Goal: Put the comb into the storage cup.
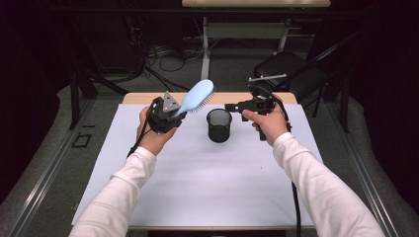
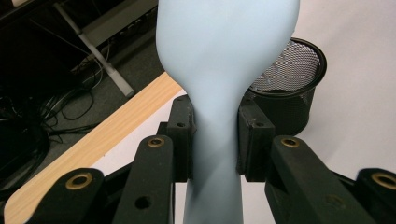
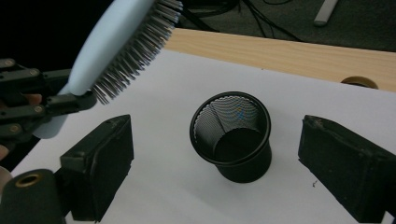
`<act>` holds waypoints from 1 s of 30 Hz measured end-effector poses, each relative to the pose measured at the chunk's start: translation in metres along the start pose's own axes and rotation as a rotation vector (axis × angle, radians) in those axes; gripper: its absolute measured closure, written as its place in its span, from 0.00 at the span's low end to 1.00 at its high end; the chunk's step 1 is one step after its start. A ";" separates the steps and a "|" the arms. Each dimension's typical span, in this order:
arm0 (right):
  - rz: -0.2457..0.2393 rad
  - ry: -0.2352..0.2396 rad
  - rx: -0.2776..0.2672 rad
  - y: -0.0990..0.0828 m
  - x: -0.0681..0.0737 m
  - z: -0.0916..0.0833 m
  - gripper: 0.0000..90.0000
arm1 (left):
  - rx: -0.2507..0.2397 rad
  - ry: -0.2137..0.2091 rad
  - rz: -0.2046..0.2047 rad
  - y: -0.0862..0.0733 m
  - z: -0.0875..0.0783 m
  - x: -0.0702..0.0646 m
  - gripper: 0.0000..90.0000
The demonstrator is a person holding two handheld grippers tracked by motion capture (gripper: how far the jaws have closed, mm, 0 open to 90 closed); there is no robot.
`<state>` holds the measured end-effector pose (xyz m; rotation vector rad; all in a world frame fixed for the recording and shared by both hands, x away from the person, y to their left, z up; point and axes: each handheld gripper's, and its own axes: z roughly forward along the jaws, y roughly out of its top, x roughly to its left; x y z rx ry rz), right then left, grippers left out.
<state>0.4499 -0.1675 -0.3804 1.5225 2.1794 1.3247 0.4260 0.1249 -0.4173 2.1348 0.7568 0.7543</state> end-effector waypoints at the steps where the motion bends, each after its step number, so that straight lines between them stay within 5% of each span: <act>1: 0.002 0.005 -0.001 0.001 0.001 0.001 0.11 | -0.003 -0.003 0.002 0.001 0.001 -0.001 0.78; 30: 0.084 0.045 -0.057 0.010 0.009 0.006 0.15 | -0.019 -0.063 0.053 0.009 0.015 -0.031 0.78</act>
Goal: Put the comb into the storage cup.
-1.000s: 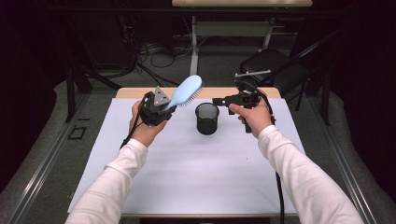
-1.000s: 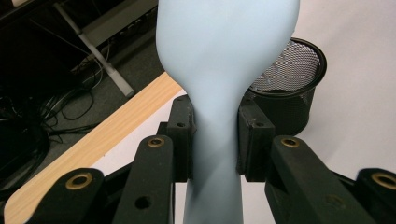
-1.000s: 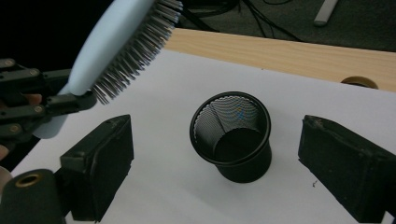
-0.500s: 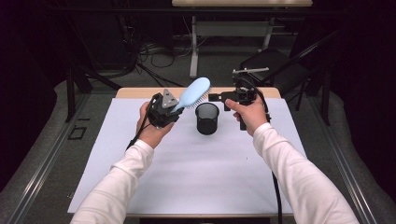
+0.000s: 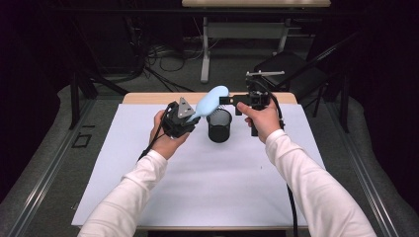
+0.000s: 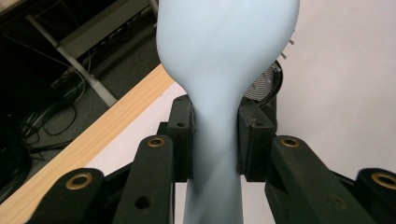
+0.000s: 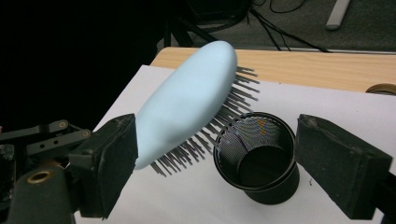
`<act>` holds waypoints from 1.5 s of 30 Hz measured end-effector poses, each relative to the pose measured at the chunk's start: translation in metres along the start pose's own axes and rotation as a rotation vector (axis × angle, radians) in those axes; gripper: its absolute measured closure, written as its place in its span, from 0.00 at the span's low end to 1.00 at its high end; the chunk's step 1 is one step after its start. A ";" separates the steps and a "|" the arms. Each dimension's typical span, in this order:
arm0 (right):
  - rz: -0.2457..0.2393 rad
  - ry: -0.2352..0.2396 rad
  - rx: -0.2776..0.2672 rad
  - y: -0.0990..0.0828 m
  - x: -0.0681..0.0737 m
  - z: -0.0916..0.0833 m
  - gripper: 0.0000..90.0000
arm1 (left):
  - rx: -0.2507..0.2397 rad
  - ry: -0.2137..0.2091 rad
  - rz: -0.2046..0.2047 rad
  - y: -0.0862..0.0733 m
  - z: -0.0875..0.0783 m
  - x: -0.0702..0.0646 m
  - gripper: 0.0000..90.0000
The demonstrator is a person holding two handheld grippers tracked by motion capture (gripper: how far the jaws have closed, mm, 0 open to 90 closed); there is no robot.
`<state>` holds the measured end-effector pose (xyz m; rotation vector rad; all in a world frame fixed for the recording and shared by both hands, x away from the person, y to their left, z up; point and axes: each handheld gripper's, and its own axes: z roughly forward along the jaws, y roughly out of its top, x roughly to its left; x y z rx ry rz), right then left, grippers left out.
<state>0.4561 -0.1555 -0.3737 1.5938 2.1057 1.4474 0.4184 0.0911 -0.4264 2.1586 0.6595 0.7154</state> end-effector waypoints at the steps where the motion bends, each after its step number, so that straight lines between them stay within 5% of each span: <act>1: -0.001 0.000 0.000 0.000 0.001 0.001 0.15 | -0.001 -0.003 0.000 0.000 0.000 -0.001 0.78; 13: 0.010 0.020 0.016 -0.003 0.005 0.009 0.15 | -0.024 -0.032 0.011 0.003 0.000 -0.012 0.78; 27: 0.076 0.059 0.030 -0.003 0.001 0.013 0.17 | -0.026 -0.032 0.025 0.006 -0.002 -0.014 0.78; 45: 0.127 0.082 0.049 -0.006 -0.007 0.021 0.29 | -0.023 -0.039 0.035 0.004 0.001 -0.016 0.78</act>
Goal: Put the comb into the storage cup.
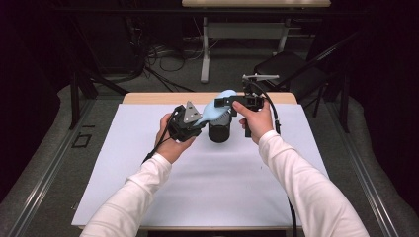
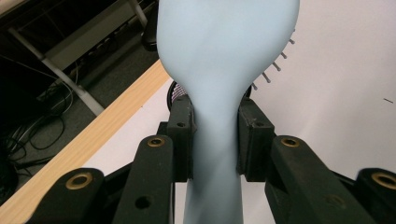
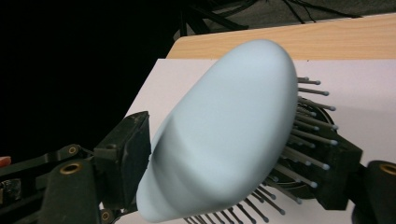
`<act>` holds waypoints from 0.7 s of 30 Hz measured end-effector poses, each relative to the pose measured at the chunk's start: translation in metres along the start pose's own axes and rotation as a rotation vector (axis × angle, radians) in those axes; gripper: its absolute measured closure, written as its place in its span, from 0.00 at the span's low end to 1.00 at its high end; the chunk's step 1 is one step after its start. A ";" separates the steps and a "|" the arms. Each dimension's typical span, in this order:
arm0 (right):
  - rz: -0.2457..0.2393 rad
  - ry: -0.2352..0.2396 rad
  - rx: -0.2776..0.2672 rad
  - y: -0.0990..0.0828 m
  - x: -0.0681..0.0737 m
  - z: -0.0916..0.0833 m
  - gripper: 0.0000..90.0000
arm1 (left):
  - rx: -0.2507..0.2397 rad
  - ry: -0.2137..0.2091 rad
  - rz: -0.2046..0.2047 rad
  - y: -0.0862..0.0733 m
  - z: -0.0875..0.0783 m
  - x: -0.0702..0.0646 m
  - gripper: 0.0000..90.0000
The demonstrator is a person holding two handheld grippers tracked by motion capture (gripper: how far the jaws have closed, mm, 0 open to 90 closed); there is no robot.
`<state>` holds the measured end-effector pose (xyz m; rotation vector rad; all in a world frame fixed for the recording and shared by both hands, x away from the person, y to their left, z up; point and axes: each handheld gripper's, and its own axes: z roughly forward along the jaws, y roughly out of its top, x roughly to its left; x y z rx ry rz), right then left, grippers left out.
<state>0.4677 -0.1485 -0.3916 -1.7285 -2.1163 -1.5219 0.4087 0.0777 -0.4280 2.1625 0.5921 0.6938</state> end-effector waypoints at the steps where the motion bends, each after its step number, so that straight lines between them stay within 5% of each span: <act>1: 0.002 0.001 -0.003 0.000 0.000 0.000 0.29 | -0.001 0.001 0.001 0.000 0.000 0.000 0.78; 21: 0.113 0.063 -0.044 -0.004 -0.008 -0.001 0.43 | 0.023 -0.002 0.016 -0.009 0.007 -0.001 0.79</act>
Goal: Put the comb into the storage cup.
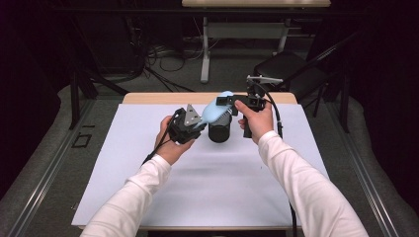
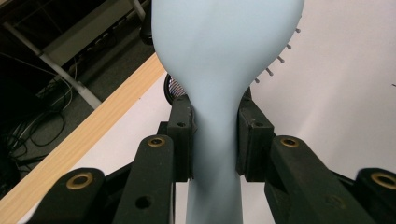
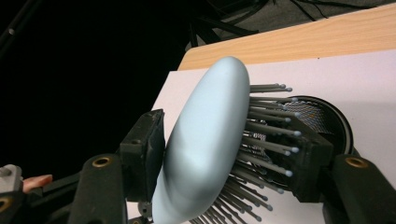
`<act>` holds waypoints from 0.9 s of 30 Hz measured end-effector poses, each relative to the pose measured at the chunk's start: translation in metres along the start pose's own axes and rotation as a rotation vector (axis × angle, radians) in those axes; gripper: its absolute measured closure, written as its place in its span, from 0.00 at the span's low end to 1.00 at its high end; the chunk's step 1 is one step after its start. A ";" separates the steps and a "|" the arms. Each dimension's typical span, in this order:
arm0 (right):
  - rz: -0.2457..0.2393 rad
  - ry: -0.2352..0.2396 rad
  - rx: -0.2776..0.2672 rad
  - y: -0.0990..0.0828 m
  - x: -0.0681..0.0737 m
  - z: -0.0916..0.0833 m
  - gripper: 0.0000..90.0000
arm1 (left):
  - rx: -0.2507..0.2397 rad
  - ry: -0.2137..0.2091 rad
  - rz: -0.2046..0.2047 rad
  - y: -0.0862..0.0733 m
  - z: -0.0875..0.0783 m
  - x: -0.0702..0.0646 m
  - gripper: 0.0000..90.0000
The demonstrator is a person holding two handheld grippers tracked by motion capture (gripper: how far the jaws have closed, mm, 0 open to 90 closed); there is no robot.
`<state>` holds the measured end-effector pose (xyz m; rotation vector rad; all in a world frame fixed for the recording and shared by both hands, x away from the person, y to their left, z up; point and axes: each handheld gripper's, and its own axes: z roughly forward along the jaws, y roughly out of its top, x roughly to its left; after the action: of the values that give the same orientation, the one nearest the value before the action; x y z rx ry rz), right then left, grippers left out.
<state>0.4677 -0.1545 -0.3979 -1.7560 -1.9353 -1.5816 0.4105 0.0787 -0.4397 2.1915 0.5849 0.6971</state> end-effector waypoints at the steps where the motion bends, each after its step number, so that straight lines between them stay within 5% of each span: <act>1: 0.011 0.003 -0.005 0.000 0.000 0.000 0.44 | 0.001 0.000 -0.002 0.000 0.000 0.000 0.79; 27: 0.202 0.081 0.001 -0.001 -0.016 0.000 0.51 | 0.005 -0.001 0.006 0.000 0.002 -0.001 0.79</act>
<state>0.4722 -0.1649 -0.4094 -1.7919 -1.6642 -1.5562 0.4109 0.0768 -0.4418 2.1985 0.5804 0.6987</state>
